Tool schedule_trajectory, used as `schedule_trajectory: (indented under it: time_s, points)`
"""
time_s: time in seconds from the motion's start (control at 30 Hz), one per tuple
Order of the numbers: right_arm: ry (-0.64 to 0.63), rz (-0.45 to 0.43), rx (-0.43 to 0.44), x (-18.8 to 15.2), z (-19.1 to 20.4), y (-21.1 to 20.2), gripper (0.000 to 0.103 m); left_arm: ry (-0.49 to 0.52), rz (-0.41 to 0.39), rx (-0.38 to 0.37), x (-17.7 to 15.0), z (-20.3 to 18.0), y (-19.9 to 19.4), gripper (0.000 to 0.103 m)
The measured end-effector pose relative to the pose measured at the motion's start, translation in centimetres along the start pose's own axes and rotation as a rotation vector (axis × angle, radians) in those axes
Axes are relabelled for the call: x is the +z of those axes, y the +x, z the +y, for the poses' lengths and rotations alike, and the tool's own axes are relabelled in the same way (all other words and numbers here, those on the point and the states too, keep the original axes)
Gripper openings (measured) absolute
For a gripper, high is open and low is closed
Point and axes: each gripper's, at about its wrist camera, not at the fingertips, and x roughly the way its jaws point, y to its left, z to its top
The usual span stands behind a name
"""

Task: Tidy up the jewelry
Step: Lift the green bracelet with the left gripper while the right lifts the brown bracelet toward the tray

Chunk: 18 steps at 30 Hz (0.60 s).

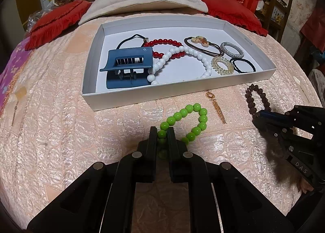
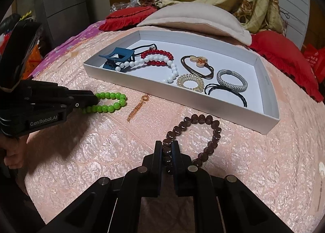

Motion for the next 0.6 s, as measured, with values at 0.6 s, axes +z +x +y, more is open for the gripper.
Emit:
schedule_trajectory:
  time_s: [0.6]
  points:
    - [0.176, -0.203, 0.013, 1.0, -2.2, -5.0, 0.008, -0.107, -0.082, -0.028, 0.9, 1.8, -2.8, 0.008]
